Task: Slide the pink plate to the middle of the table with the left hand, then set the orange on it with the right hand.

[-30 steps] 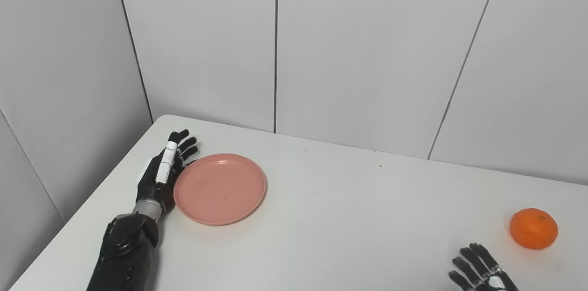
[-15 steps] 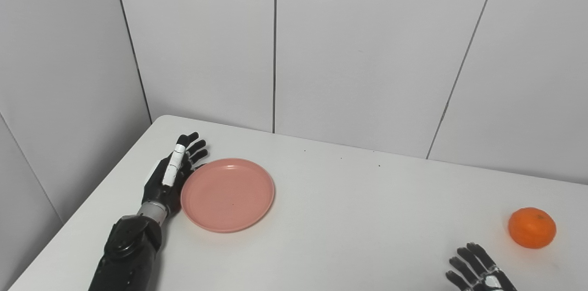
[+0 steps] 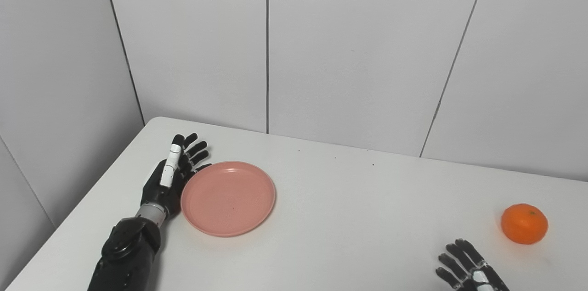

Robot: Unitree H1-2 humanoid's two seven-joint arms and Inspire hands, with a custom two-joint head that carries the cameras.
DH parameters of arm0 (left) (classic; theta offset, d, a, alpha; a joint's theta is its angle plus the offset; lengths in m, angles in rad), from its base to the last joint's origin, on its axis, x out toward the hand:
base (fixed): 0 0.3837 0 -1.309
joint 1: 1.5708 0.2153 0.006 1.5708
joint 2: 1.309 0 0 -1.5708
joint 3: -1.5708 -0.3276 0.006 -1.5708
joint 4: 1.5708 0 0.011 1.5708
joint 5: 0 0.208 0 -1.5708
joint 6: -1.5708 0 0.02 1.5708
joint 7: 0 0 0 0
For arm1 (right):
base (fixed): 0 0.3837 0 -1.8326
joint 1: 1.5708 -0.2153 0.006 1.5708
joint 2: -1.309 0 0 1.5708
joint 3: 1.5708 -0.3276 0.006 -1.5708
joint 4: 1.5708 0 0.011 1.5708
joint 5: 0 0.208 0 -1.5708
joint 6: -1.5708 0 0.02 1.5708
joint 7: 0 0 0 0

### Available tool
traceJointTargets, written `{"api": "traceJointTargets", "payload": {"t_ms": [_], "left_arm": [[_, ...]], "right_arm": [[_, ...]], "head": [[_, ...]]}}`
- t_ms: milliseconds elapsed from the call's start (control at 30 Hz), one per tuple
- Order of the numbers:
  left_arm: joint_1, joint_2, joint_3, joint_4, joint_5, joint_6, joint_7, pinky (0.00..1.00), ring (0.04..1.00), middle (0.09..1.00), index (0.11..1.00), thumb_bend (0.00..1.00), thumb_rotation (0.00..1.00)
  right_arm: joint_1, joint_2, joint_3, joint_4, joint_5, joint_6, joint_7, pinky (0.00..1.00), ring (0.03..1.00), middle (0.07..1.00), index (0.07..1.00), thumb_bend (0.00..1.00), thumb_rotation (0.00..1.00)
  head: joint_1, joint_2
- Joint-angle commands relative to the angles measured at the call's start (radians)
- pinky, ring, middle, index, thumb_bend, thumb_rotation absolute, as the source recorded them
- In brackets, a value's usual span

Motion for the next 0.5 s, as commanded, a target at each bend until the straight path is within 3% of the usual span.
{"api": "traceJointTargets", "payload": {"t_ms": [0, 467], "left_arm": [[-0.035, -0.006, -0.017, -0.047, 0.01, 0.025, 0.007, 0.7, 0.862, 0.859, 0.862, 0.89, 0.82], [-0.013, -0.043, -0.055, -0.158, 0.028, 0.136, 0.022, 0.72, 0.871, 0.87, 0.887, 0.9, 0.83]], "right_arm": [[-0.001, -0.002, 0.001, -0.009, 0.004, 0.02, 0.005, 0.83, 0.845, 0.859, 0.833, 0.74, 0.56], [-0.002, 0.003, 0.005, -0.016, 0.003, 0.026, 0.0, 0.82, 0.843, 0.862, 0.833, 0.75, 0.56]], "head": [[0.0, 0.003], [-0.014, 0.009]]}}
